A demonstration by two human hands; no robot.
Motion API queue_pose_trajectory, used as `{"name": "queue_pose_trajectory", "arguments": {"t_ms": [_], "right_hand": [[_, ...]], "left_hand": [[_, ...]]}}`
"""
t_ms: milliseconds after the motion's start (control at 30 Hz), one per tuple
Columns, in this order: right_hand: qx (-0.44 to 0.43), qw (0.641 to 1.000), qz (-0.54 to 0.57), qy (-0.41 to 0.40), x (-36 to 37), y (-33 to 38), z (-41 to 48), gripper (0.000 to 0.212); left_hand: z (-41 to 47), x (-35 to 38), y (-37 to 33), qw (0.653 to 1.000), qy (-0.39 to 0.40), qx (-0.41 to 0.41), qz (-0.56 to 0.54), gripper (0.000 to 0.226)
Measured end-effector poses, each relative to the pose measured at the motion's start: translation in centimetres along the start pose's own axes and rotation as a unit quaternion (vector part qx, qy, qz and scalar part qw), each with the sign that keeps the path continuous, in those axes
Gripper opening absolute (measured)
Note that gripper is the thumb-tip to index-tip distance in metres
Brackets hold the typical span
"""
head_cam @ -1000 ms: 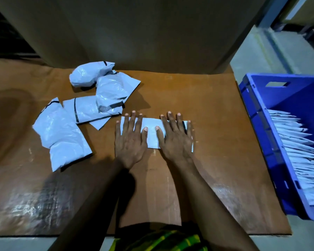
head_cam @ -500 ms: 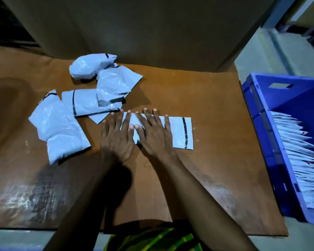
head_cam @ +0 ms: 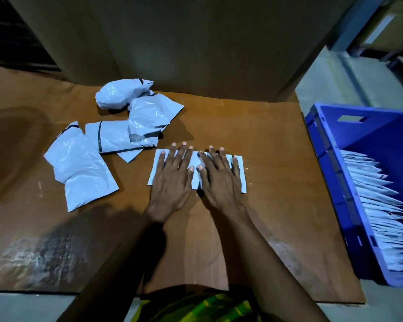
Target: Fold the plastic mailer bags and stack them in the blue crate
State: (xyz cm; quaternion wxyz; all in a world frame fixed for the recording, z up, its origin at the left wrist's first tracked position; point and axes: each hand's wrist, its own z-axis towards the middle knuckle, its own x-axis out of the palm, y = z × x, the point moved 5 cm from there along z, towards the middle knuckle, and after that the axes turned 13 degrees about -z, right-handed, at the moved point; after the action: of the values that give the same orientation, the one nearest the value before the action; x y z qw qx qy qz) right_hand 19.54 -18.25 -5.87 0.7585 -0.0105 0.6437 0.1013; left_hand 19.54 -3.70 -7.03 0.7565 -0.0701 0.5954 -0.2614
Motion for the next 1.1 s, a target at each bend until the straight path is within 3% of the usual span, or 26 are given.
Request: {"name": "queue_pose_trajectory", "arguments": {"t_ms": [167,433,533,633,700,933,1100], "right_hand": [[-0.003,0.999,-0.038,0.013,0.8,-0.3,-0.8,0.055],[-0.002,0.996,-0.021,0.092,1.4,-0.6,0.1,0.056],[0.0,0.998,0.055,0.039,0.5,-0.7,-0.2,0.052],[0.047,0.983,0.086,-0.154,-2.3,-1.8,-2.1,0.025],[0.073,0.974,0.057,-0.208,-3.1,-2.8,-3.6,0.011],[0.056,0.984,0.055,-0.159,-1.9,-3.5,-4.6,0.019],[0.079,0.985,0.053,-0.141,-2.0,-3.4,-2.1,0.026]], "left_hand": [[0.0,1.4,-0.1,0.998,0.016,0.016,0.06,0.057],[0.8,2.0,0.9,0.998,0.058,-0.011,0.002,0.056],[0.3,0.9,0.4,0.999,0.03,-0.01,-0.042,0.053],[-0.7,-1.7,-1.5,0.993,-0.075,0.027,-0.085,0.033],[-1.1,-2.5,-3.0,0.991,-0.095,0.055,-0.078,0.023],[-0.4,-0.7,-4.0,0.999,-0.021,0.042,0.016,0.028],[0.3,-1.0,-4.1,0.999,0.012,0.035,0.024,0.032]]}}
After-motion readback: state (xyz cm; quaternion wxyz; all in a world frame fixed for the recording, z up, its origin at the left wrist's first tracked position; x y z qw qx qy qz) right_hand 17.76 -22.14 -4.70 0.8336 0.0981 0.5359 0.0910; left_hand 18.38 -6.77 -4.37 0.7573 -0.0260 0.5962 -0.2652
